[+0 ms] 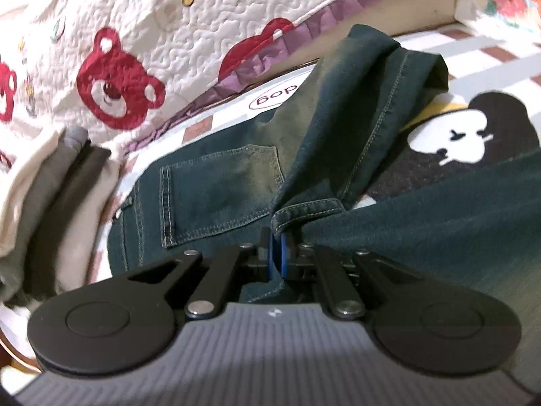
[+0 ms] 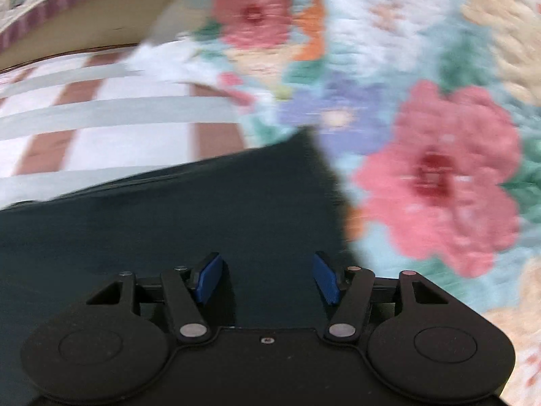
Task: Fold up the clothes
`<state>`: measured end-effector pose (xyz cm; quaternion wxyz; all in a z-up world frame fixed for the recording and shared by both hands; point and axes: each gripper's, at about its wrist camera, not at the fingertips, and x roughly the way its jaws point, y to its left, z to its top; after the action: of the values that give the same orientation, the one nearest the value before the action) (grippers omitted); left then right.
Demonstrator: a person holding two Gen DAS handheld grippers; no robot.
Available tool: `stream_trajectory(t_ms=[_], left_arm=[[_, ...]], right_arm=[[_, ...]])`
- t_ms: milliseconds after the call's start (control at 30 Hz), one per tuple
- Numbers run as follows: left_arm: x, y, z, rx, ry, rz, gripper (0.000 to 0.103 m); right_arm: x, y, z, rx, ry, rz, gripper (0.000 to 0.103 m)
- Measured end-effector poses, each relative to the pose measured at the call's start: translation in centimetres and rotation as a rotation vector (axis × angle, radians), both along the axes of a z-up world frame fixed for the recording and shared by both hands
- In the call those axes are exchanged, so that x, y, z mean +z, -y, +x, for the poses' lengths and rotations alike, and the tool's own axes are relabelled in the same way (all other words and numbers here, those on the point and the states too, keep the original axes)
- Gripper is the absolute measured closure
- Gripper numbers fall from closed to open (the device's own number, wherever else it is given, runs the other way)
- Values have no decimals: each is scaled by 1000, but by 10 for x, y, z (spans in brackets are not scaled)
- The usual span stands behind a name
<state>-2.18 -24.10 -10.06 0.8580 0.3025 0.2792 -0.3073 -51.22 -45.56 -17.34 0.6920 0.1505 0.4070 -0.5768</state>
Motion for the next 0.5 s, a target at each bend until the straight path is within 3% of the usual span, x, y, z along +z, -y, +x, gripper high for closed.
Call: stream_trajectory(t_ms=[233,467,500], left_arm=[[-3,3,-4,19,0,-9,99],[-3,5,-9,32,14,2,99],[-2,6,-9,32,14,-1,100]], right_arm=[[-3,1,2,152,-97,-80,36],[-10,28,-1,85,53,-51,37],[-10,32,-1,97,62,-49,43]])
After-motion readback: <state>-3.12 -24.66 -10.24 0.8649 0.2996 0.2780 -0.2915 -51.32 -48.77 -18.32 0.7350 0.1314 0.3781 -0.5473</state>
